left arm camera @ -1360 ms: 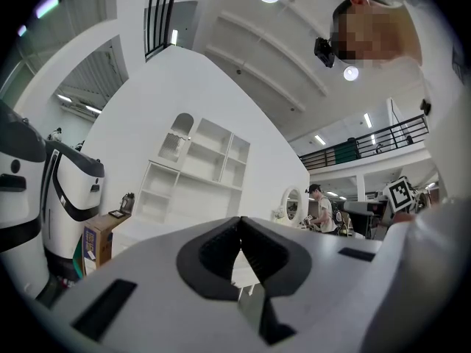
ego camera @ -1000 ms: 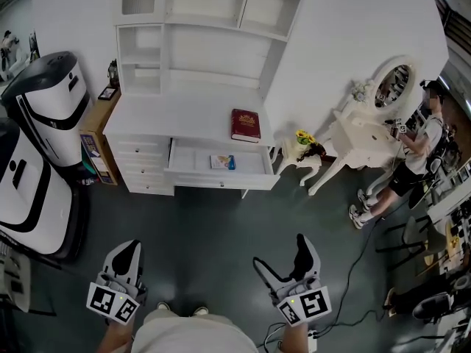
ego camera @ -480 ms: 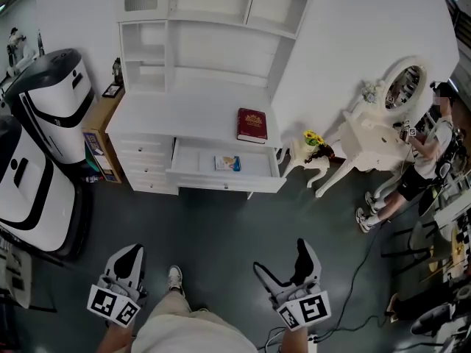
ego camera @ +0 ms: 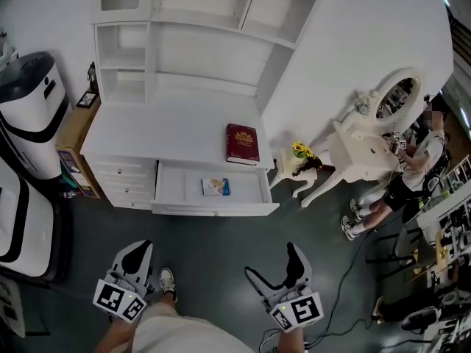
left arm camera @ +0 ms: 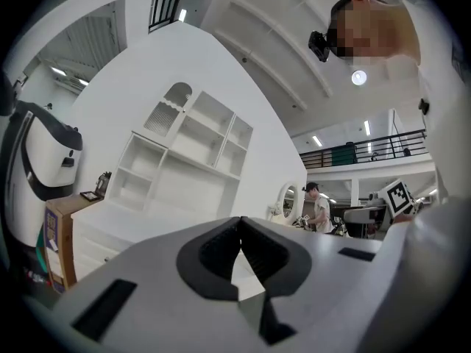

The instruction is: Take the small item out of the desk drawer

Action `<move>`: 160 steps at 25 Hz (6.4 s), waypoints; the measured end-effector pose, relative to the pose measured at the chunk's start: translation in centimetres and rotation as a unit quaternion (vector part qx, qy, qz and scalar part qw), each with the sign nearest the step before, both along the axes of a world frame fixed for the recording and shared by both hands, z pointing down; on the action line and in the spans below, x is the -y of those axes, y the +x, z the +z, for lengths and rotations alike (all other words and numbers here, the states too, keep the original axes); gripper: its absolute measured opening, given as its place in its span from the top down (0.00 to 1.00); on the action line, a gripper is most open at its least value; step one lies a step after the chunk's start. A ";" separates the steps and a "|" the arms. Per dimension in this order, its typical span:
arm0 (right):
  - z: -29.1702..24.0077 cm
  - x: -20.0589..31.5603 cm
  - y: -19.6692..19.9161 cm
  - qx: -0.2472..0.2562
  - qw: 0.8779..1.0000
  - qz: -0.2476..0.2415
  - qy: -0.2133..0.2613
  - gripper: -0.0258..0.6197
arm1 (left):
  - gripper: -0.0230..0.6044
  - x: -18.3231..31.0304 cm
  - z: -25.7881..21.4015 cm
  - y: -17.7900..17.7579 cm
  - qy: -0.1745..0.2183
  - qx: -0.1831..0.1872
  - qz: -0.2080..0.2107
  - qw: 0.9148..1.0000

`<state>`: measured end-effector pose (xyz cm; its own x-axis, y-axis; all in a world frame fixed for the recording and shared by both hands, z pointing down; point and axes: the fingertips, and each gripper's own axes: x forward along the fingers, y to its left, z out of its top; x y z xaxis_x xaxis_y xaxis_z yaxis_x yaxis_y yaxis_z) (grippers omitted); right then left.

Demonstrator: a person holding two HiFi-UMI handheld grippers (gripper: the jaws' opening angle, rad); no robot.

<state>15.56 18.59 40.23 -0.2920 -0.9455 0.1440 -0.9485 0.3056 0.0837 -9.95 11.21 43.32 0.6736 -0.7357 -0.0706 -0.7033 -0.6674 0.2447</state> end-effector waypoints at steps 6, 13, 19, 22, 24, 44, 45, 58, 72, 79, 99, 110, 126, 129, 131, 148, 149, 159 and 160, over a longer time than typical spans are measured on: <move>-2.2 10.8 -2.2 -0.018 1.000 0.006 -0.008 0.19 | 0.94 11.0 -0.3 -0.3 -0.009 -0.020 0.030 0.999; -1.1 16.3 -3.2 -0.055 0.998 0.012 -0.036 0.19 | 0.94 17.7 1.2 0.8 -0.034 -0.028 0.054 0.998; 0.0 19.3 -0.9 -0.043 0.998 0.023 -0.045 0.19 | 0.94 20.4 1.7 4.0 -0.045 -0.022 0.079 0.996; 1.0 21.3 0.1 -0.050 0.997 0.010 -0.049 0.19 | 0.94 22.3 1.2 5.0 -0.036 -0.016 0.071 0.997; 1.5 22.7 0.7 -0.036 0.998 -0.005 -0.052 0.19 | 0.94 23.4 0.6 5.3 -0.031 -0.014 0.054 0.998; 20.1 35.0 3.0 -0.229 0.923 -0.237 -0.200 0.19 | 0.94 26.6 0.5 3.9 -0.052 0.028 -0.104 0.993; 21.0 35.3 2.9 -0.239 0.916 -0.248 -0.205 0.19 | 0.94 26.5 0.7 3.7 -0.056 0.030 -0.111 0.992; 33.2 38.4 2.7 -0.344 0.829 -0.358 -0.258 0.19 | 0.94 24.7 2.5 1.1 -0.092 0.054 -0.195 0.975; 42.3 39.8 2.7 -0.400 0.759 -0.404 -0.317 0.19 | 0.94 23.3 4.5 -0.5 -0.131 0.067 -0.233 0.961; 45.0 40.7 2.8 -0.422 0.732 -0.417 -0.334 0.19 | 0.94 22.4 5.6 -1.0 -0.148 0.071 -0.243 0.956; 47.5 40.7 2.9 -0.407 0.694 -0.432 -0.407 0.19 | 0.94 22.1 6.9 -3.0 -0.170 0.076 -0.229 0.956; 47.6 40.6 2.8 -0.408 0.691 -0.430 -0.413 0.19 | 0.94 22.2 7.5 -3.3 -0.174 0.074 -0.218 0.957; 47.7 40.6 2.9 -0.416 0.690 -0.421 -0.417 0.20 | 0.94 22.6 7.3 -2.6 -0.172 0.080 -0.208 0.960; 47.7 40.3 2.9 -0.414 0.689 -0.421 -0.421 0.20 | 0.94 22.6 7.1 -2.4 -0.169 0.078 -0.208 0.960; 47.7 40.4 2.9 -0.409 0.692 -0.421 -0.420 0.20 | 0.94 22.6 7.1 -2.2 -0.168 0.077 -0.208 0.960; 47.3 38.1 2.8 -0.413 0.700 -0.413 -0.411 0.29 | 0.94 21.0 7.1 -0.6 -0.164 0.072 -0.196 0.964; 47.4 38.0 2.9 -0.416 0.698 -0.413 -0.411 0.29 | 0.94 21.0 7.0 -0.6 -0.164 0.071 -0.196 0.964; 46.3 37.4 3.9 -0.384 0.733 -0.362 -0.429 0.29 | 0.94 20.9 6.5 -0.7 -0.153 0.059 -0.187 0.969; 46.0 37.5 3.9 -0.379 0.738 -0.357 -0.429 0.29 | 0.94 20.9 6.4 -0.8 -0.152 0.058 -0.185 0.969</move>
